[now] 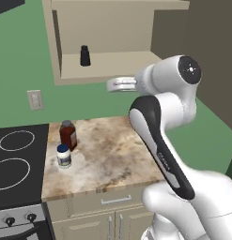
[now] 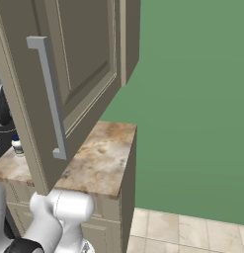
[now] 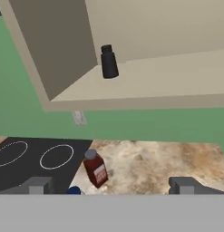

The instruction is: Collect the paprika, mayonnaise, and shaker from the cabinet and place them next to the stove.

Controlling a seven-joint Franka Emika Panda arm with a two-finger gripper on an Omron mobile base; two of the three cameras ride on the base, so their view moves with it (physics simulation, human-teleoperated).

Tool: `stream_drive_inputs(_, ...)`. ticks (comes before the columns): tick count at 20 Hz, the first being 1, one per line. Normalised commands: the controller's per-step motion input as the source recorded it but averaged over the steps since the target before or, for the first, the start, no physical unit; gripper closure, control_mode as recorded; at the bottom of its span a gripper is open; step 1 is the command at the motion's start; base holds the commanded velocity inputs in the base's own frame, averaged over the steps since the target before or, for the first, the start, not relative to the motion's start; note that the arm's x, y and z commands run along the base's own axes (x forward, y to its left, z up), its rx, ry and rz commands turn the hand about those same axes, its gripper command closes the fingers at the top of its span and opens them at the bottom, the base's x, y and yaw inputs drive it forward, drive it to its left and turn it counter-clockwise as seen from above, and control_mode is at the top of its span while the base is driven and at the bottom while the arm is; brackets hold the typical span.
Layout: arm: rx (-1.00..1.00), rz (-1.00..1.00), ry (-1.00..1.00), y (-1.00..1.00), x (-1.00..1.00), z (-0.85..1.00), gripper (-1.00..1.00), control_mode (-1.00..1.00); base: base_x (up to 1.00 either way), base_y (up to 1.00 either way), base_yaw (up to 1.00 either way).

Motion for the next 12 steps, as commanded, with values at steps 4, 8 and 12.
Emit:
stream_drive_inputs(4, 0.0, 0.0, 0.06, -0.01, 0.32, 0.02, -1.0, -1.0, 0.0, 0.0, 0.0)
stream_drive_inputs(8, 0.0, 0.0, 0.0, -0.02, 0.22, 0.2, -1.0, -1.0, 0.0, 0.0, 0.0)
stream_drive_inputs(12, 0.0, 0.02, -0.03, -0.04, 0.08, 0.35, -1.0, -1.0, 0.0, 0.0, 0.0)
